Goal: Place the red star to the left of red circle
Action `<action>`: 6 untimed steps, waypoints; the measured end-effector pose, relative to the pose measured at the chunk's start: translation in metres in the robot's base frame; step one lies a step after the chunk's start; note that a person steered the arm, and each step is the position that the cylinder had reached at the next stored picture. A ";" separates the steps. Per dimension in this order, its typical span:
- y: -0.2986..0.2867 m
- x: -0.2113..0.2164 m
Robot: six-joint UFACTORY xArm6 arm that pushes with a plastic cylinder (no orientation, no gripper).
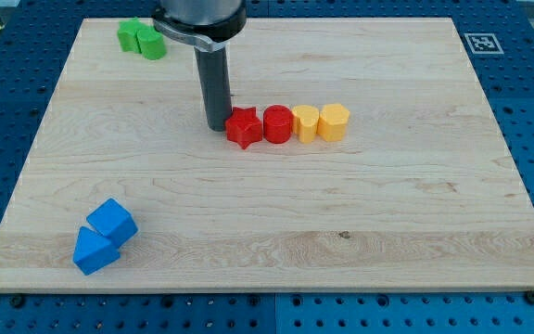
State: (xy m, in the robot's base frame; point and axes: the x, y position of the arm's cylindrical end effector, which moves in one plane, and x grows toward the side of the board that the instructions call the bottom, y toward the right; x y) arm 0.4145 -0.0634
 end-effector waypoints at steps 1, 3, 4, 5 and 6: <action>0.000 0.000; -0.002 -0.020; -0.004 -0.033; -0.004 -0.048; -0.004 -0.059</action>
